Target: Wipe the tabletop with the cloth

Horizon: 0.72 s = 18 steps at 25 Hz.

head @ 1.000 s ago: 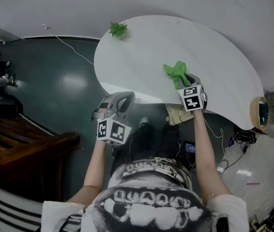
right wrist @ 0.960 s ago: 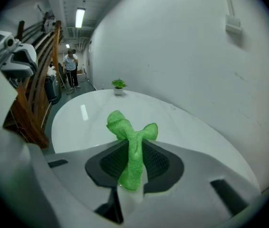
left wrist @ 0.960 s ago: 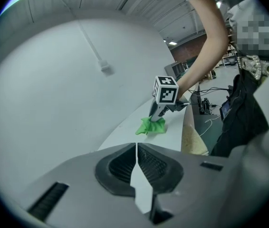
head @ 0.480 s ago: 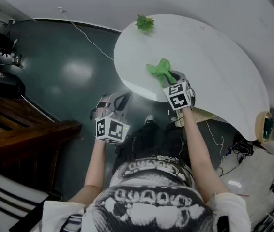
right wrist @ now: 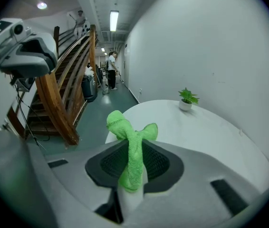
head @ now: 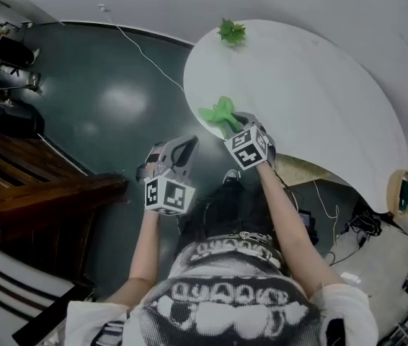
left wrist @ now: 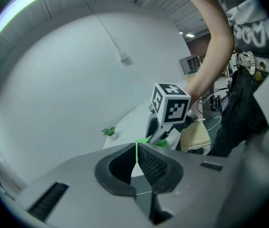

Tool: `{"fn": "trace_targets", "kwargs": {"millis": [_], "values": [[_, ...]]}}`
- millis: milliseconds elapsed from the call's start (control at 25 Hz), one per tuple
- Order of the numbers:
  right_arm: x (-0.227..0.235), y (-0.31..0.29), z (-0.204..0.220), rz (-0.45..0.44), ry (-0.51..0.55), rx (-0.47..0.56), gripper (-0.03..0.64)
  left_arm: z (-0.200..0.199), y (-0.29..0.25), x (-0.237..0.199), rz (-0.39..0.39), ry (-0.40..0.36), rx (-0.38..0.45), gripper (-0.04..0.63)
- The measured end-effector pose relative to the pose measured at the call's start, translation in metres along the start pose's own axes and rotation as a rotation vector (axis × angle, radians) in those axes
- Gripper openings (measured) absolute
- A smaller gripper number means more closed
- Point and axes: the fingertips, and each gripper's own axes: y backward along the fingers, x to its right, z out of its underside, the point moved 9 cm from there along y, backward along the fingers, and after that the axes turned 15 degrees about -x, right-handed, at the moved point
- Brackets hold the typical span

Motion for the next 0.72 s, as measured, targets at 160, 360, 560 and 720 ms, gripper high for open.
{"fn": "trace_targets", "kwargs": {"millis": [160, 360, 560, 720], "values": [[-0.004, -0.004, 0.010, 0.012, 0.004, -0.022, 0.086, 0.003, -0.001, 0.003, 0.013, -0.018, 0.000, 0.011], [0.007, 0.003, 0.033, 0.043, -0.041, -0.046, 0.085, -0.007, -0.002, 0.010, 0.039, -0.043, 0.021, 0.011], [0.025, 0.021, 0.068, 0.086, -0.103, -0.068, 0.086, -0.024, -0.010, 0.022, 0.067, -0.075, 0.051, 0.011], [0.044, 0.044, 0.109, 0.129, -0.170, -0.091, 0.086, -0.049, -0.019, 0.038, 0.096, -0.095, 0.083, 0.011]]}}
